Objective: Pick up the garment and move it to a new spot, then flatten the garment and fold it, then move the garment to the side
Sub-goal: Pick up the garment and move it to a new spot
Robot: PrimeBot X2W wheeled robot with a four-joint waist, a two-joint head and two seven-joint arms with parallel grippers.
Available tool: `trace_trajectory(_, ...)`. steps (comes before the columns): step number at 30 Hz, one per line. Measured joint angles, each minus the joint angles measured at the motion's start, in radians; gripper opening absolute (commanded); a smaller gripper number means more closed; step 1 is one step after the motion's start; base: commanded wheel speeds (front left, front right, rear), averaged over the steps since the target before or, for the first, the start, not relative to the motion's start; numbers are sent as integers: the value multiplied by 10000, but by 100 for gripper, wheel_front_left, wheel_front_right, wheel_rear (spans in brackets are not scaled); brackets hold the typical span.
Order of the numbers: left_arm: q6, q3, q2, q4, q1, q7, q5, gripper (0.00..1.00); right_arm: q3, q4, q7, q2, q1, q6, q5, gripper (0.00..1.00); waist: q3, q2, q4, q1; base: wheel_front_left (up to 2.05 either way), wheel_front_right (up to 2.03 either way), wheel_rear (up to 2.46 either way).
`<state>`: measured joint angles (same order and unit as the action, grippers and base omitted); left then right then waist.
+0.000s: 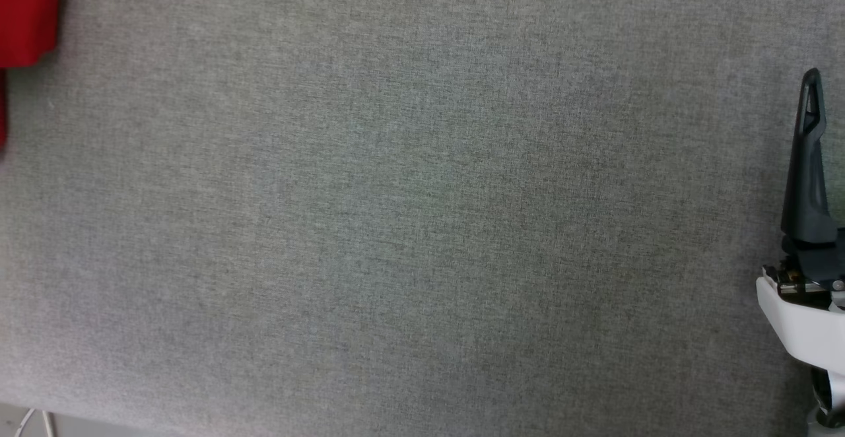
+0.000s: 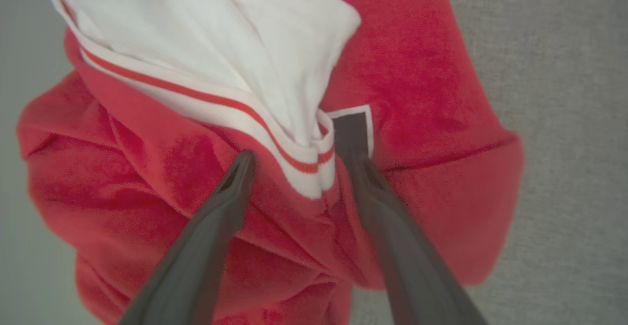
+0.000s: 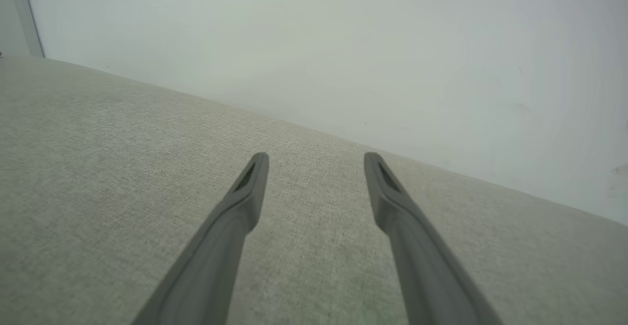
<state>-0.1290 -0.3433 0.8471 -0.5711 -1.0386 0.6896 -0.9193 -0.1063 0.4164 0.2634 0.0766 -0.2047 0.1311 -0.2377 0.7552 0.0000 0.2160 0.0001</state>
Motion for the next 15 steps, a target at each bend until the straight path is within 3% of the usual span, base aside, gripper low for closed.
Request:
trace_trajectory(4,2,-656,36,-56,-16,510,-472,100,-36,13,0,23,-1,0,0,100,139,0,-32,0,0,0,0)
trace_trajectory(9,13,-1007,-92,-433,-114,322,-698,100,8,-50,0,21,-65,0,12,100,146,0,-95,-1,0,0,0)
trace_trajectory(10,13,-1124,-102,-500,-140,268,-709,18,17,-81,0,19,-89,0,33,100,110,0,-108,-1,0,0,0)
trace_trajectory(11,15,-1231,-115,-564,-160,196,-738,0,42,-111,0,13,-109,0,58,100,63,0,-122,-1,0,0,0)
trace_trajectory(15,12,-1684,-50,-616,-266,-240,-752,0,109,-221,0,-29,-124,0,117,100,-216,0,-154,-1,0,0,0)
